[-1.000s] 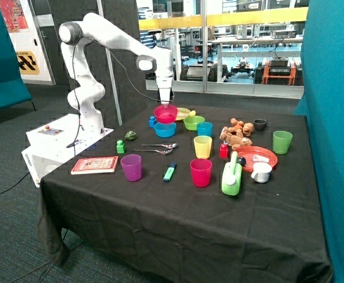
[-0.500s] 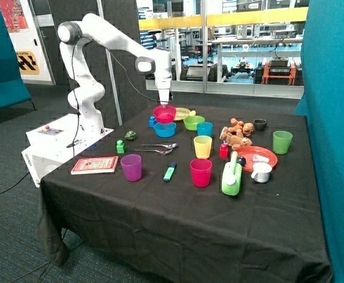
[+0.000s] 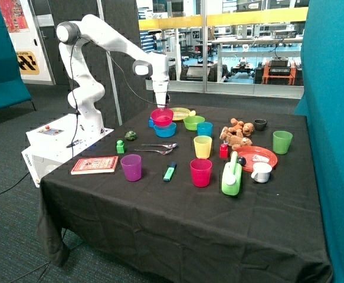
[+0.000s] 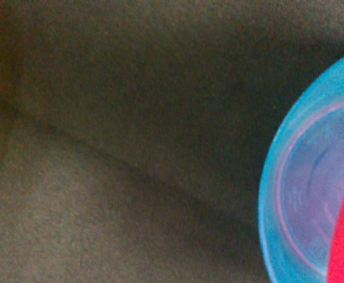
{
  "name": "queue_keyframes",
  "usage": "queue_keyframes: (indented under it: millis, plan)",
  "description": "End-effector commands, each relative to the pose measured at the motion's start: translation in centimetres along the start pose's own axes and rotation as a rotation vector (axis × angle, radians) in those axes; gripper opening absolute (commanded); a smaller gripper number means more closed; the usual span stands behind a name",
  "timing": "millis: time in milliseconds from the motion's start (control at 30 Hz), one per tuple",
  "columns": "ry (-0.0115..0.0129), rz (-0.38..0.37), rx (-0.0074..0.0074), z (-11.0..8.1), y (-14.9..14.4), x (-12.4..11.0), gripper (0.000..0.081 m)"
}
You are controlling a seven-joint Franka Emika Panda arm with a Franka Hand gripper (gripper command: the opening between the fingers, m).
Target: Stack the bowls
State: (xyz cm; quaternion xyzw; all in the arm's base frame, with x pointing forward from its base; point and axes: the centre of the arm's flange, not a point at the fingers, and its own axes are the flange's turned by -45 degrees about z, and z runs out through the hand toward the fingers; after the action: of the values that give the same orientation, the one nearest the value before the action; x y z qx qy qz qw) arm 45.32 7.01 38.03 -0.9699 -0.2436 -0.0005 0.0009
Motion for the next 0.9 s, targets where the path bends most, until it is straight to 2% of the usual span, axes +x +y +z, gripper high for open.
queue_keyframes:
  millis: [0,867]
  plan:
    - [-0.0014,0.018,-0.0016,0.72,0.79,-0.46,0.0000]
    - [-0.0014,0.014,-0.0016,1.56,0.82,-0.64,0.0000]
